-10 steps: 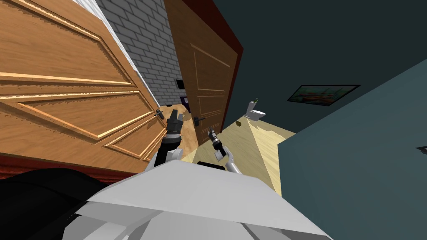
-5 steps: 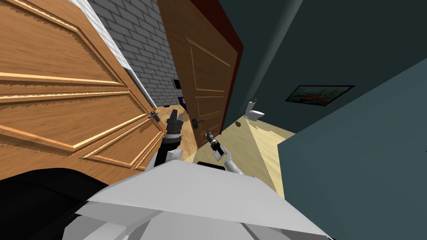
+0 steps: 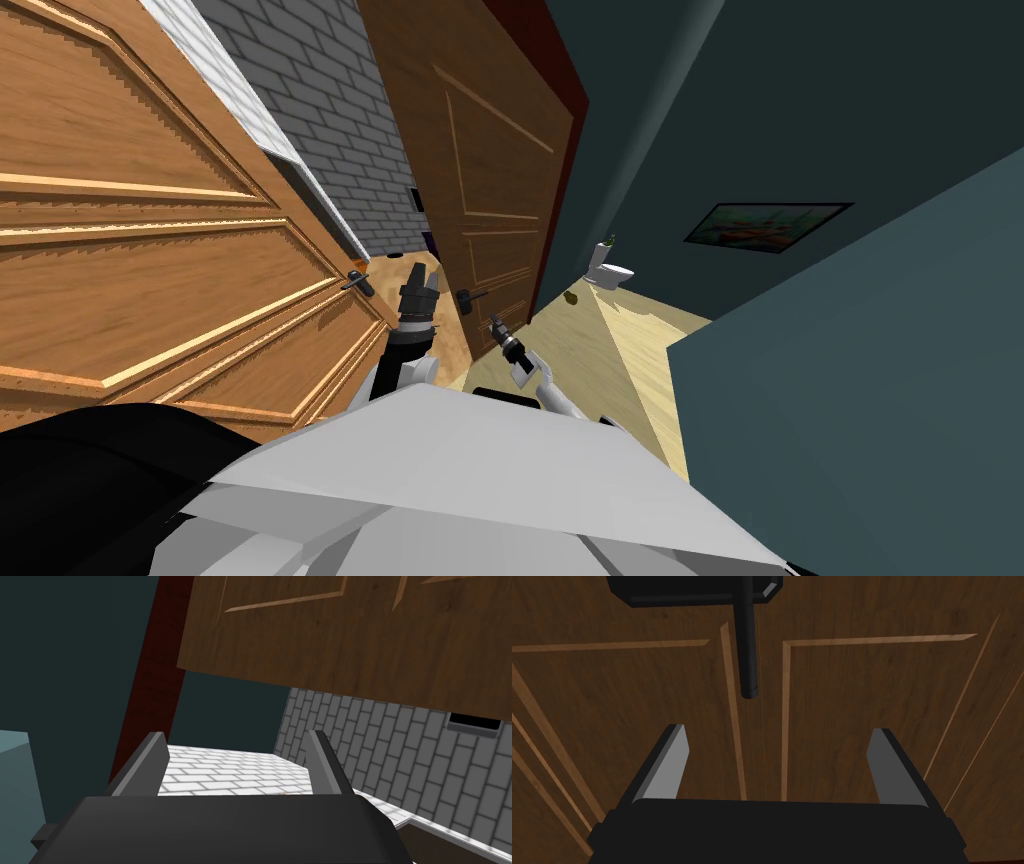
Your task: Push the door open
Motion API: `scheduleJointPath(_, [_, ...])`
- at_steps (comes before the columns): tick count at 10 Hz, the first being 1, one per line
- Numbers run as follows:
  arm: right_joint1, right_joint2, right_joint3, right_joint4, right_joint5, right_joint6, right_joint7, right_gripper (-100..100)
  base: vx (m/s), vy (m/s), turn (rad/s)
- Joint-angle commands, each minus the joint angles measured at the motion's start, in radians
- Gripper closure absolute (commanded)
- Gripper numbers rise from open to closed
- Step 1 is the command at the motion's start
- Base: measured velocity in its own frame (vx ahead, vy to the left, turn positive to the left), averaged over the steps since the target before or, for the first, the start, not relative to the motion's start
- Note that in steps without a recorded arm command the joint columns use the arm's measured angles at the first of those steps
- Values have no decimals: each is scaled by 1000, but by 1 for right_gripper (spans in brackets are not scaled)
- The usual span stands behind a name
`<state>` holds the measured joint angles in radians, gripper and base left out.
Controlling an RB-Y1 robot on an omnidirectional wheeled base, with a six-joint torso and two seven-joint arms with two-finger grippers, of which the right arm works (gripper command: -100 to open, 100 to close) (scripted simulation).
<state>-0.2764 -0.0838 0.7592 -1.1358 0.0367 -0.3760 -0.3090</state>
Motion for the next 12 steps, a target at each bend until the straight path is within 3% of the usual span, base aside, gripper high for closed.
scheduleJointPath(1, [-24,3,21,36,-1,3,-5,-100,137,49,-37])
scheduleJointPath(3, [-42,5,41,64,-1,6,-9,-100,153,44,-28])
scheduleJointPath(6, [-40,5,28,66,0,6,-3,-100,84,64,24])
scheduleJointPath(12, [-38,28,0,103,2,-6,16,-100,159,180,41])
